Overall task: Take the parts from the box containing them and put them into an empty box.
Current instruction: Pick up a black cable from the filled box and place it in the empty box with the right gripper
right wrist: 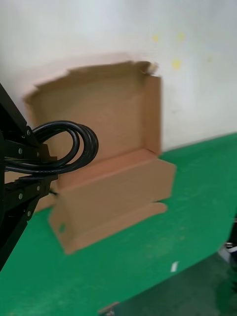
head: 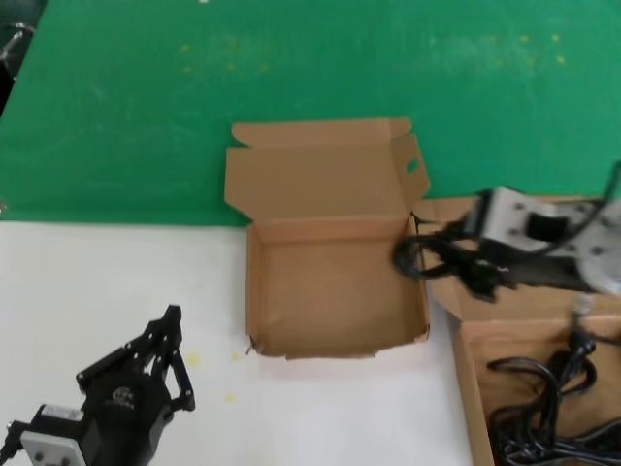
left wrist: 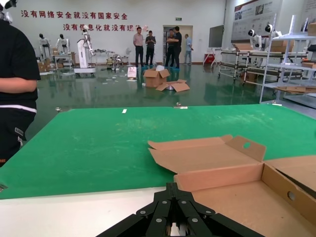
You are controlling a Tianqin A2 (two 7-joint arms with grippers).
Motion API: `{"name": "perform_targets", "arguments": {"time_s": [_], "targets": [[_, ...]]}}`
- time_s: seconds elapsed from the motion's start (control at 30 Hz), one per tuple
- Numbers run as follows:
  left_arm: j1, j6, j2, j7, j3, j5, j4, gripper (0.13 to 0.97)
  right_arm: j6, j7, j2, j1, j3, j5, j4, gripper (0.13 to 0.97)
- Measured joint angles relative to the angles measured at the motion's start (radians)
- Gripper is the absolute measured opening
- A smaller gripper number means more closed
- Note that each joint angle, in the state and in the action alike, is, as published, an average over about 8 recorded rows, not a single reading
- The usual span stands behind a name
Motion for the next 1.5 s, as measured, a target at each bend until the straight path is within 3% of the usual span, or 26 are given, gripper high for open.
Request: {"name": "perform_targets", "arguments": {"time_s": [0.33,0.63,1.0,1.5], "targets": [[0.0,0.0,0.0,0.0,0.0,0.0,0.0,0.132,0.082,-0.04,-0.201,0.113,-0.075,-0.061,-0.205,0.183],[0.0,0.0,0.0,0.0,0.0,0.0,0.0,0.132,0.149,-0.064,-0.301,0.161,-0.104,-0.088,-0.376,0.183],[0.0,0.0,0.0,0.0,0.0,0.0,0.0,0.132,0.215,-0.076,-0.35,0.171,-0.113,-0.105,-0.499,0.183],[0.0,0.0,0.0,0.0,0.0,0.0,0.0,0.132,0.248,-0.021,-0.364,0.148,-0.096,-0.177,-0.51,0.214]]}}
